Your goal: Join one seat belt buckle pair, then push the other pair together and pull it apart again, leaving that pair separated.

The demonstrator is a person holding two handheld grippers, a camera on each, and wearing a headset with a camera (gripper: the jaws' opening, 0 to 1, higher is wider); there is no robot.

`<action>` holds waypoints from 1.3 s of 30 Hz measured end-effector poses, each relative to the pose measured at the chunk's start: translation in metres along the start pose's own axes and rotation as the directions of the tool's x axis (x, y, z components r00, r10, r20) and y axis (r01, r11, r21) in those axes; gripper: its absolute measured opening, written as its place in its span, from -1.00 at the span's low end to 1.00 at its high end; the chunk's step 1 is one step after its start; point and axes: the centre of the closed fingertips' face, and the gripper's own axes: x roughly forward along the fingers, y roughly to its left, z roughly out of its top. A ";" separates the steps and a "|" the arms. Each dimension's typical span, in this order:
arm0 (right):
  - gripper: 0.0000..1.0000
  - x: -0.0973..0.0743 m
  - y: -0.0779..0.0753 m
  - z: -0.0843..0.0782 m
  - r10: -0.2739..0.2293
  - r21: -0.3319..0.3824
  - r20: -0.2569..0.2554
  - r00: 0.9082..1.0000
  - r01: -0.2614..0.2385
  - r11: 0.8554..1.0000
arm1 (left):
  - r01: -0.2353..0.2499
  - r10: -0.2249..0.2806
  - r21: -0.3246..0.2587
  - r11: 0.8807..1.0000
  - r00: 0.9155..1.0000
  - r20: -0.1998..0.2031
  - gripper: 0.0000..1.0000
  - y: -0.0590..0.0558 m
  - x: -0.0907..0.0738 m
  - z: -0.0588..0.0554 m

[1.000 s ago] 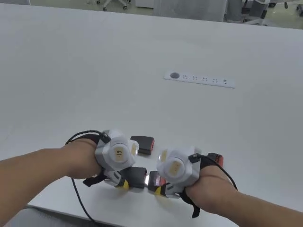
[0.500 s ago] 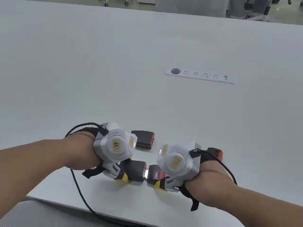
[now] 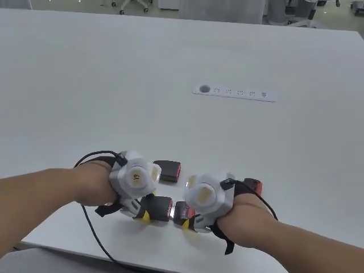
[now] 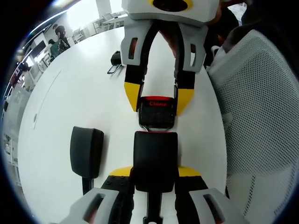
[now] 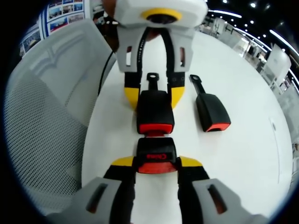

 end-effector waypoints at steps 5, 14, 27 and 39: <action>-0.31 0.000 0.000 0.001 -0.010 0.017 -0.012 1.000 0.010 1.000 | -0.015 0.015 -0.026 1.000 1.000 -0.004 -0.30 0.000 0.000 -0.001; -0.26 -0.011 0.003 0.018 -0.021 0.032 0.030 0.999 0.020 0.999 | -0.041 0.041 -0.016 0.999 0.999 -0.019 -0.19 -0.004 -0.008 -0.003; -0.27 -0.038 -0.020 0.010 -0.073 -0.001 0.042 0.996 0.073 0.997 | -0.109 0.111 -0.025 0.994 0.992 0.059 -0.04 0.042 -0.038 0.022; -0.26 -0.067 -0.066 -0.048 -0.135 0.036 -0.014 0.991 0.135 0.990 | -0.136 0.137 -0.005 0.991 0.990 0.028 -0.02 0.089 -0.033 0.022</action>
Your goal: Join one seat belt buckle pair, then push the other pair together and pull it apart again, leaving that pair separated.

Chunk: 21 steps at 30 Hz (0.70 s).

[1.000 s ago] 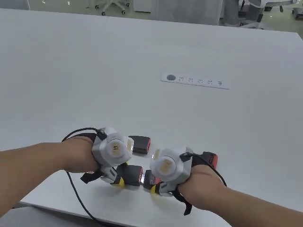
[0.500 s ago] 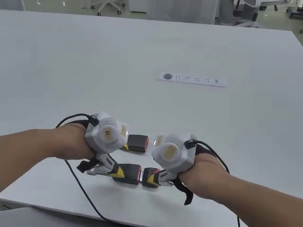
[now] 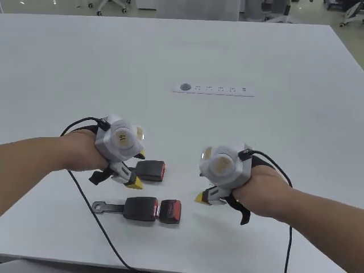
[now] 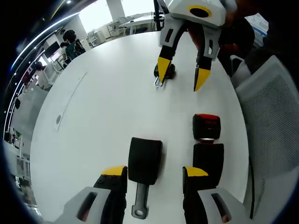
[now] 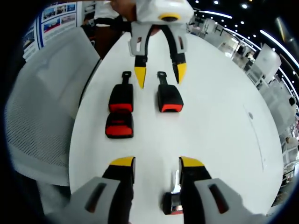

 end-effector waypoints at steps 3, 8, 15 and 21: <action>-0.26 -0.006 -0.013 -0.018 -0.011 0.019 -0.015 1.000 0.011 1.000 | -0.008 0.008 -0.003 1.000 1.000 -0.001 -0.02 0.007 0.002 0.001; -0.14 -0.012 -0.032 -0.053 -0.045 0.051 -0.061 0.997 0.048 0.998 | 0.001 0.001 0.041 0.999 0.999 -0.039 -0.03 0.010 0.016 -0.008; -0.17 -0.011 -0.032 -0.077 -0.030 0.085 -0.068 0.997 0.036 0.996 | -0.003 0.006 0.060 0.998 0.998 -0.056 -0.02 0.021 0.027 -0.010; -0.21 -0.009 -0.030 -0.076 -0.024 0.056 -0.066 0.998 0.027 0.998 | 0.024 -0.022 0.033 0.999 0.998 -0.053 -0.11 0.020 0.032 -0.008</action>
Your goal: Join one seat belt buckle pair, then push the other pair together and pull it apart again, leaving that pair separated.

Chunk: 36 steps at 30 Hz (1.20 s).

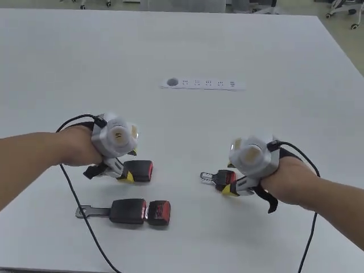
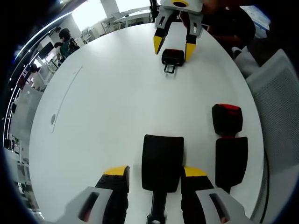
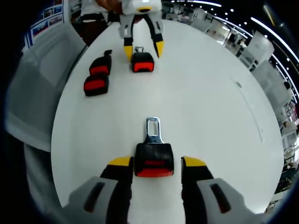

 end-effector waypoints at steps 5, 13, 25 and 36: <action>-0.33 0.002 0.002 -0.002 0.004 -0.007 -0.011 1.000 -0.004 1.000 | 0.033 -0.033 0.021 0.999 0.999 -0.004 -0.24 -0.006 0.003 0.001; -0.34 0.001 0.004 -0.004 0.022 -0.032 -0.028 0.999 -0.023 0.999 | 0.045 -0.043 0.063 0.997 0.999 -0.025 -0.32 -0.009 0.004 0.001; -0.35 0.007 0.009 0.009 0.013 -0.066 -0.028 1.000 -0.015 0.998 | 0.033 -0.031 0.065 0.997 0.999 -0.027 -0.34 -0.011 0.005 0.001; -0.35 0.027 0.014 0.050 0.033 -0.109 0.002 0.999 -0.033 0.994 | 0.032 -0.029 0.072 0.997 0.998 -0.048 -0.34 -0.010 0.005 0.001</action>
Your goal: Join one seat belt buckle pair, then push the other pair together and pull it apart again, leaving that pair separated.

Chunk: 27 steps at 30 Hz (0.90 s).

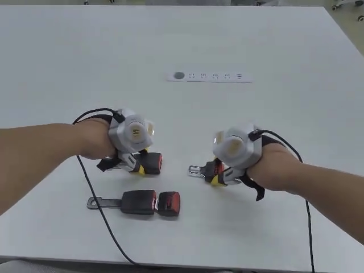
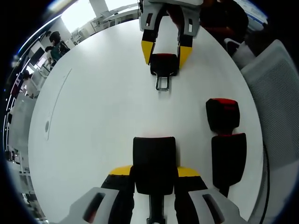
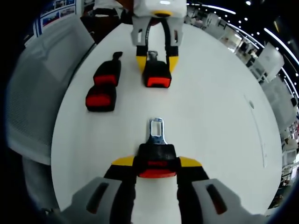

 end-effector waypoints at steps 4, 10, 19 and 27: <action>-0.36 0.006 -0.003 0.009 -0.001 0.001 0.009 1.000 0.001 1.000 | 0.009 -0.009 0.000 1.000 1.000 -0.014 -0.34 0.001 0.001 0.000; -0.36 0.015 -0.002 0.028 0.008 -0.017 0.024 1.000 -0.008 1.000 | 0.023 -0.021 0.033 0.999 0.999 -0.047 -0.34 -0.001 0.002 0.001; -0.36 0.027 -0.004 0.051 0.008 -0.030 0.030 1.000 -0.007 1.000 | 0.025 -0.023 0.041 0.999 0.998 -0.050 -0.35 -0.001 0.001 0.001; -0.36 0.031 -0.003 0.057 0.013 -0.016 0.040 0.999 -0.012 1.000 | 0.029 -0.027 0.039 0.999 0.998 -0.050 -0.35 -0.002 0.002 0.000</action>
